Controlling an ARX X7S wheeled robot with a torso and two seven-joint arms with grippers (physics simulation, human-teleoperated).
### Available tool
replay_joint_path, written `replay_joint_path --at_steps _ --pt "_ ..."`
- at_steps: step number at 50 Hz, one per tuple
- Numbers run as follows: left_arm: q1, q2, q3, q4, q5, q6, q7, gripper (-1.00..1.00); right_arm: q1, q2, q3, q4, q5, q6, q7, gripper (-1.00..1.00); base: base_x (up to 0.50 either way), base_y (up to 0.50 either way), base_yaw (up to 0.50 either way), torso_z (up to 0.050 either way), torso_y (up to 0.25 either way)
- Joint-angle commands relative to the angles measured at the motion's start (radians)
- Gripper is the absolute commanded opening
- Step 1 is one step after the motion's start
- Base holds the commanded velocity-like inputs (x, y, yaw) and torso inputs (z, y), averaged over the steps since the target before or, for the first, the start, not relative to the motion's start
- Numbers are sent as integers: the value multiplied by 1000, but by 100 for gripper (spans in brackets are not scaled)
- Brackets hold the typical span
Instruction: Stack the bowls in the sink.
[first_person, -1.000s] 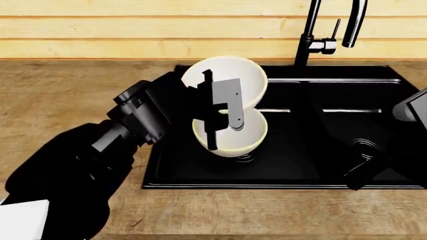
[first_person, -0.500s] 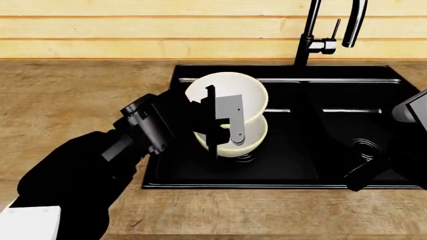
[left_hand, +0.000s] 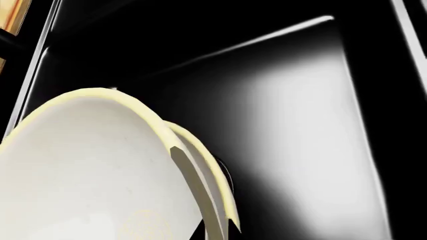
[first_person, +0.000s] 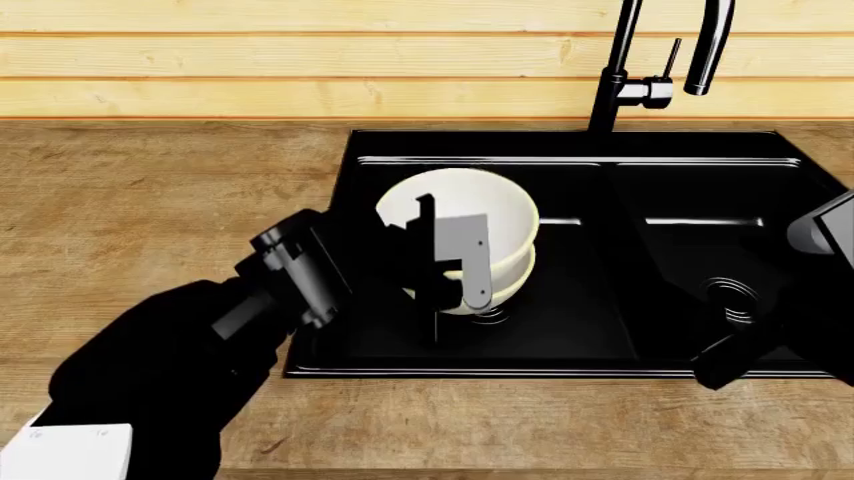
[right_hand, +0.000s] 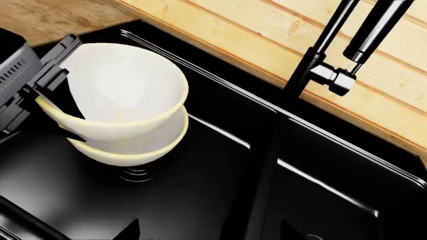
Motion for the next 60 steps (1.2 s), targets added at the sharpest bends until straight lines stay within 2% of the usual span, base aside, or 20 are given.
replay_joint_path --at_steps 1,17,18,37,42,60 --pt "10 0 -10 10 1 0 -5 -100 -14 8 -4 2 -5 -15 -1 100 0 0 0 0 0" --pt "18 0 -8 18 9 0 -3 -100 -27 25 -5 -5 -4 -30 1 100 0 0 0 0 0" --pt "17 0 -7 19 10 -1 -1 100 -27 25 -5 -5 -4 -31 2 100 0 0 0 0 0" --pt "-1 0 -10 22 3 13 -10 100 -24 28 5 -17 7 -21 5 100 0 0 0 0 0" --pt "-74 0 -30 19 -46 25 -12 100 1 26 27 -29 20 2 5 100 0 0 0 0 0" --pt "-185 0 -61 -45 -135 67 -11 100 24 12 51 -35 27 29 8 100 0 0 0 0 0"
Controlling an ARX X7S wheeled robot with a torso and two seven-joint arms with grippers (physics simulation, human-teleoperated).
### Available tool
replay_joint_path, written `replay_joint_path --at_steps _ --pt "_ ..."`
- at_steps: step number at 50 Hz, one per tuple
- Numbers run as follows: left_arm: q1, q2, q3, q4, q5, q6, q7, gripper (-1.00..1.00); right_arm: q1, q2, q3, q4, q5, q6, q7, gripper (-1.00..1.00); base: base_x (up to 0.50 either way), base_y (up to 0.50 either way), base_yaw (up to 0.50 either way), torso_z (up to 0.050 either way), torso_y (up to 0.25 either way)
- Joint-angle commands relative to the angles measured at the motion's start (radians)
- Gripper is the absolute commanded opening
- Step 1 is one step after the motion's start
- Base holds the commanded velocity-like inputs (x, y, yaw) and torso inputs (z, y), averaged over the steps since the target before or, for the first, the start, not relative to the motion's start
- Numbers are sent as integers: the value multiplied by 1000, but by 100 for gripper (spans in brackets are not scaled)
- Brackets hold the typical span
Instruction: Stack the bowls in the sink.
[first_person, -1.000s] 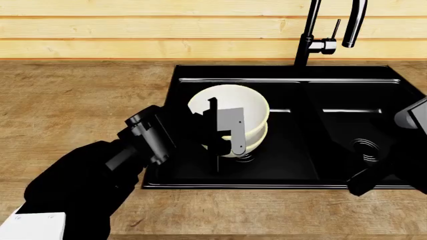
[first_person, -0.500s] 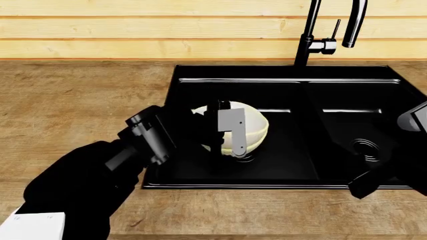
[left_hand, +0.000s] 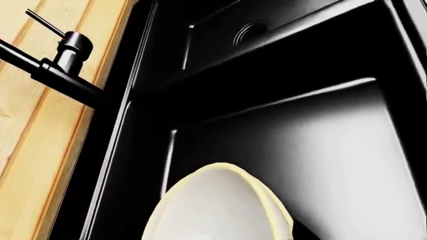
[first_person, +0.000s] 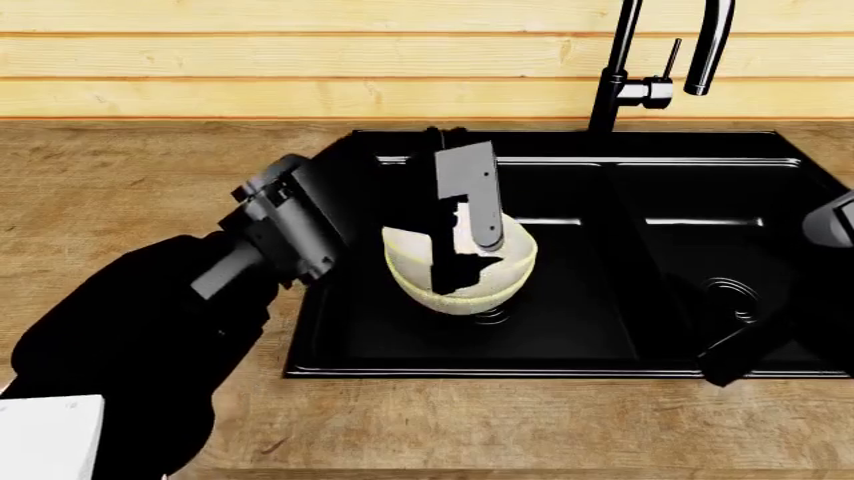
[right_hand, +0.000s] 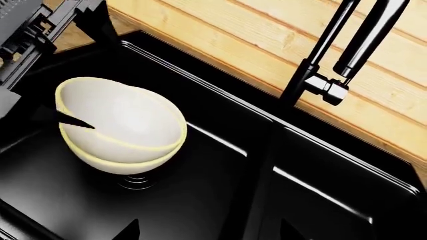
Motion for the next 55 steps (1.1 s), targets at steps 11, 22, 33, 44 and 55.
replay_joint_path --at_steps 11,22,33,44,55 --pt "-113 -89 -66 51 -95 -8 -39 100 21 -43 22 11 0 31 10 100 0 0 0 0 0" --pt "-150 -317 -112 401 -170 -138 -181 100 23 -49 35 36 2 9 48 100 0 0 0 0 0" --pt "-151 -544 -135 733 -230 -237 -318 100 9 -7 48 52 17 -74 120 100 0 0 0 0 0" --pt "-140 -795 -182 1087 -329 -326 -501 100 -14 91 51 22 44 -229 218 100 0 0 0 0 0" --pt "-130 -1055 -216 1452 -409 -386 -693 100 31 92 102 -30 95 -199 364 100 0 0 0 0 0"
